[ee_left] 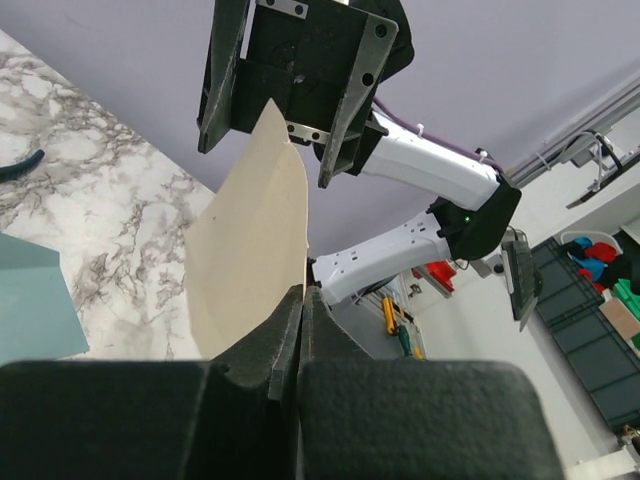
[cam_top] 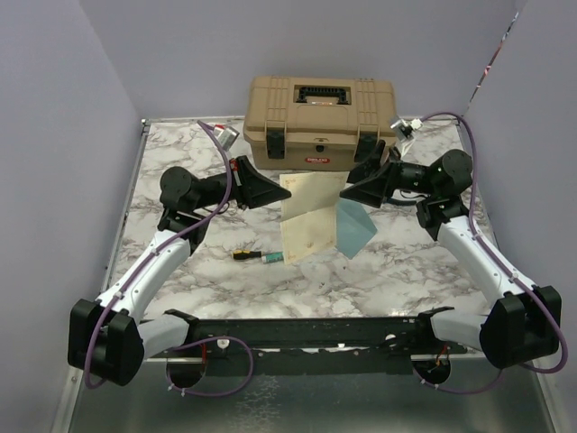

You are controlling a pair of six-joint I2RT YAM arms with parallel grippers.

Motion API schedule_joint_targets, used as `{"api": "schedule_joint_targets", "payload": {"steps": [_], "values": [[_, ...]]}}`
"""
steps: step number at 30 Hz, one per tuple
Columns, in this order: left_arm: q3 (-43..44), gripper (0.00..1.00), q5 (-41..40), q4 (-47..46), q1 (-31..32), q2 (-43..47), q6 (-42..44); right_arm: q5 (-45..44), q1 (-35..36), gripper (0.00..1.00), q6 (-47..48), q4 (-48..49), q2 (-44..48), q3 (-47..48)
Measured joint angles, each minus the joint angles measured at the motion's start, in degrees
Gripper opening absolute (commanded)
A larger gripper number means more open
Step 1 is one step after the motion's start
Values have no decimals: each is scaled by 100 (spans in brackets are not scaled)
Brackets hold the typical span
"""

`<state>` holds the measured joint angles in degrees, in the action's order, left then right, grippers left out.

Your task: Place the letter into the envelope and seal it

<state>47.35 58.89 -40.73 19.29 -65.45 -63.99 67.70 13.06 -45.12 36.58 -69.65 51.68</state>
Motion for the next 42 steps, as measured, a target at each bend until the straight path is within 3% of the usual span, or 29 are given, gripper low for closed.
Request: {"api": "schedule_joint_targets", "payload": {"steps": [3, 9, 10, 11, 12, 15, 18, 26, 30, 32, 42], "values": [[22, 0, 26, 11, 63, -22, 4, 92, 13, 64, -66, 168, -26, 0], [160, 0, 68, 13, 122, -37, 70, 50, 48, 7, -686, 909, -374, -2], [177, 14, 68, 11, 131, -39, 83, 26, 48, 1, -848, 1113, -455, -7], [195, 42, 68, 15, 144, -39, 103, -9, 50, 1, -1051, 1327, -531, -15], [216, 61, 66, 15, 155, -39, 133, -59, 50, 1, -1239, 1537, -597, -26], [289, 83, 39, 9, 197, -33, 197, -271, 50, 1, -1711, 1952, -688, -57], [289, 92, -39, 17, 223, 35, 227, -601, 50, 0, -1860, 1932, -601, -55], [-166, 92, -636, -17, 221, 186, 407, -1670, 50, 1, -1681, 463, -35, 306], [-376, 52, -887, 20, 221, -46, 450, -1954, 50, 1, -1998, 367, 74, 275], [-420, 41, -944, 46, 232, -129, 463, -2057, 50, 0, -2124, 348, 90, 236], [-422, 41, -1012, 57, 610, -251, 444, -2389, 50, 1, -2540, 282, 92, 160]]}}
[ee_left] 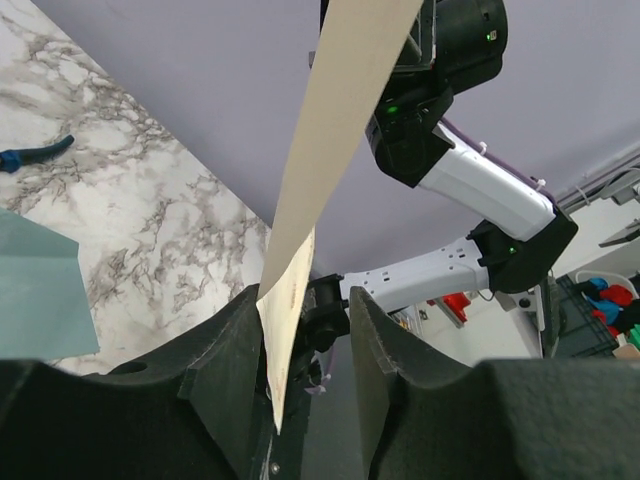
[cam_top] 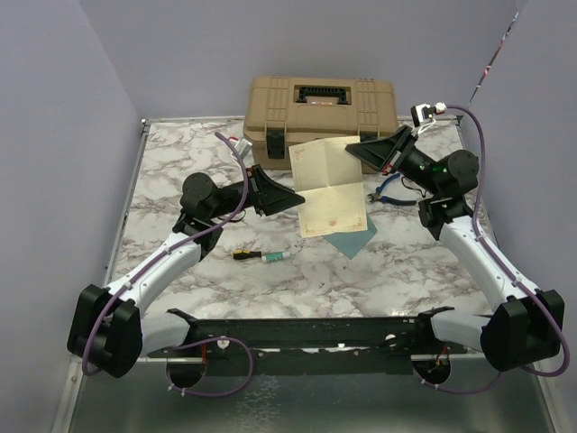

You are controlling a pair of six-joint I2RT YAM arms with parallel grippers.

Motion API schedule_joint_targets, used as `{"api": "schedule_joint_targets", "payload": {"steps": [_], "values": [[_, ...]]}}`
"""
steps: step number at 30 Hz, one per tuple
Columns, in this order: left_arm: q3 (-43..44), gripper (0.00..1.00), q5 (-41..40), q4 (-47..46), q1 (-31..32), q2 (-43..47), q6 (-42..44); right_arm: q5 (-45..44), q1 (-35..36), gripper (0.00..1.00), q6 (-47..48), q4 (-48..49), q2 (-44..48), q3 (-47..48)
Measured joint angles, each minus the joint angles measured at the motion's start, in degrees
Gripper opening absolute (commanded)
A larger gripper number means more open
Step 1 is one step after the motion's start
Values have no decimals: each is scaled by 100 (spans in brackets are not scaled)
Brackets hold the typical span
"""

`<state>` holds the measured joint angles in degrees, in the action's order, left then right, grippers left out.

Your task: Place the letter into the envelope and seal it

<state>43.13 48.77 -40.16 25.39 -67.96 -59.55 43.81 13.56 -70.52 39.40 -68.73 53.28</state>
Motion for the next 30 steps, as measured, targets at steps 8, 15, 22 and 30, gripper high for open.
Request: {"api": "schedule_joint_targets", "payload": {"steps": [8, 15, 22, 30], "values": [[-22, 1, -170, -2, 96, -111, 11, -92, 0, 1, -223, 79, 11, -39], [-61, 0, -468, -52, 98, -144, -83, -98, 0, 1, 422, -358, 151, 26], [-76, 0, -737, -92, 98, -417, -339, 417, 0, 43, 2476, -1731, 267, 664], [79, 0, -800, -90, 83, -761, -339, 1843, 0, 72, 4232, -3062, 780, 684]]}}
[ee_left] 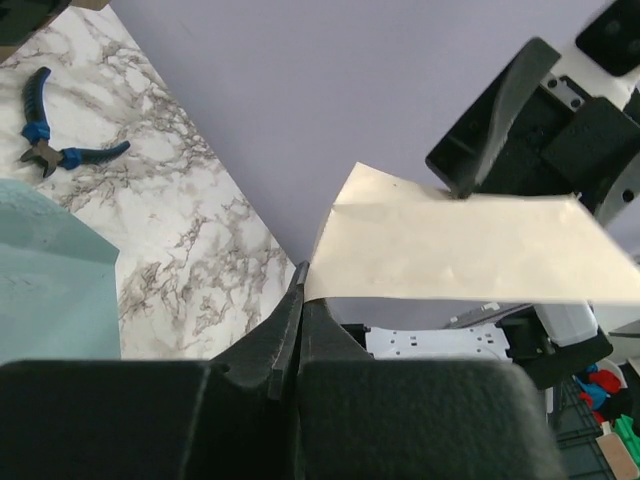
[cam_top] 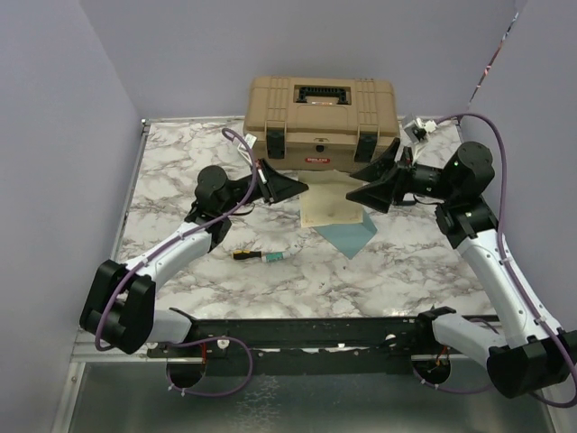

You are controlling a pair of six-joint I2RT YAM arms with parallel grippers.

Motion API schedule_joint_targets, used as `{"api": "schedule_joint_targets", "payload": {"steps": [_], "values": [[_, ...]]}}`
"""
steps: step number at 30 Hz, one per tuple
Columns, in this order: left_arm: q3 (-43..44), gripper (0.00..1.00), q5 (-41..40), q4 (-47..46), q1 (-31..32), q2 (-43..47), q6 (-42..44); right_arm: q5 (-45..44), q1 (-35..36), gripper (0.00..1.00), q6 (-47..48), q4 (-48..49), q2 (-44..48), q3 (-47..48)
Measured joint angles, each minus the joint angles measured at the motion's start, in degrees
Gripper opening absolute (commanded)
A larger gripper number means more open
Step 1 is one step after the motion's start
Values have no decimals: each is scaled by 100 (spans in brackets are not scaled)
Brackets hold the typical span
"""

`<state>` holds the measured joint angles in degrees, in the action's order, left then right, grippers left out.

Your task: Place the letter into the envelope and seal it

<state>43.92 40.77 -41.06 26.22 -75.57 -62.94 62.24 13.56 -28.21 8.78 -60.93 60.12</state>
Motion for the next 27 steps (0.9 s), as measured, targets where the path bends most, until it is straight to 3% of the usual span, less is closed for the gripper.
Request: {"api": "schedule_joint_targets", "payload": {"steps": [4, 13, 20, 27], "values": [[262, 0, 0, 2, 0, -273, 94, 179, 0, 70, 468, -592, 216, 66], [544, 0, 7, 0, -76, -483, 352, 343, 0, 68, 520, -887, 332, 116], [614, 0, 9, 13, -109, -400, 584, 315, 0, 67, 409, -1034, 61, 409], [748, 0, 20, 2, -125, -164, 750, 140, 0, 68, 293, -1198, -273, 96]]}}
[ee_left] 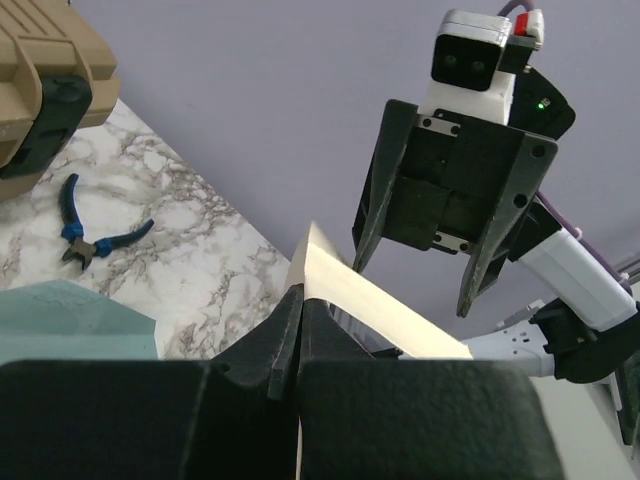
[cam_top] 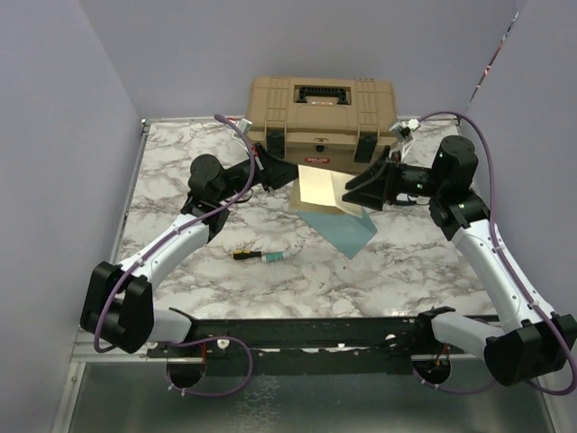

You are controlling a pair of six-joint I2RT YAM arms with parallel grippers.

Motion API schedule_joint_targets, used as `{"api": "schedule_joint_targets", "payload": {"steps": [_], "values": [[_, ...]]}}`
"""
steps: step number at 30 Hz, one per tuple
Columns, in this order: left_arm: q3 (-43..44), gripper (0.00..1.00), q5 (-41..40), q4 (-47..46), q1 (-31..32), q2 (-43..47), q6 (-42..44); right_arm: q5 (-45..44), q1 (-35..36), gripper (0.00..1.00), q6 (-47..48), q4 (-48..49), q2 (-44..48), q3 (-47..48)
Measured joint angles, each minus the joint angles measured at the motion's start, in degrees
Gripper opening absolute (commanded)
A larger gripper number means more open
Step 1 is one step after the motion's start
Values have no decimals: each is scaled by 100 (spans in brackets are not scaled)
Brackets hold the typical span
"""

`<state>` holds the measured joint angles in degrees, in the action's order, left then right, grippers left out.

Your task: Place the letter into the envelope and seal it

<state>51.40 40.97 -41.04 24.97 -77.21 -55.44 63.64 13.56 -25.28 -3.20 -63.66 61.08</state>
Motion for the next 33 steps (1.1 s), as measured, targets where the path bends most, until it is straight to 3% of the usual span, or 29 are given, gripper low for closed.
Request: {"api": "schedule_joint_targets", "payload": {"steps": [4, 8, 14, 20, 25, 33], "values": [[-2, 0, 48, 2, -39, 173, 210, 2, 0, 77, -278, 195, 42, -20], [-9, 0, 144, 2, -103, 317, 485, -4, 0, 88, -809, 1161, 498, -306], [-9, 0, 295, 35, -133, 507, 909, -944, 11, 94, -1189, 1550, 1058, -363], [-7, 0, 627, 31, -133, 796, 1150, -1591, 11, 92, -1097, 1427, 743, -345], [-4, 0, 1220, 31, -133, 859, 1182, -531, 7, 89, -284, 1143, 330, -341], [-2, 0, 1996, 39, -133, 852, 1172, 726, 74, 75, 1239, -269, 129, 179]]}}
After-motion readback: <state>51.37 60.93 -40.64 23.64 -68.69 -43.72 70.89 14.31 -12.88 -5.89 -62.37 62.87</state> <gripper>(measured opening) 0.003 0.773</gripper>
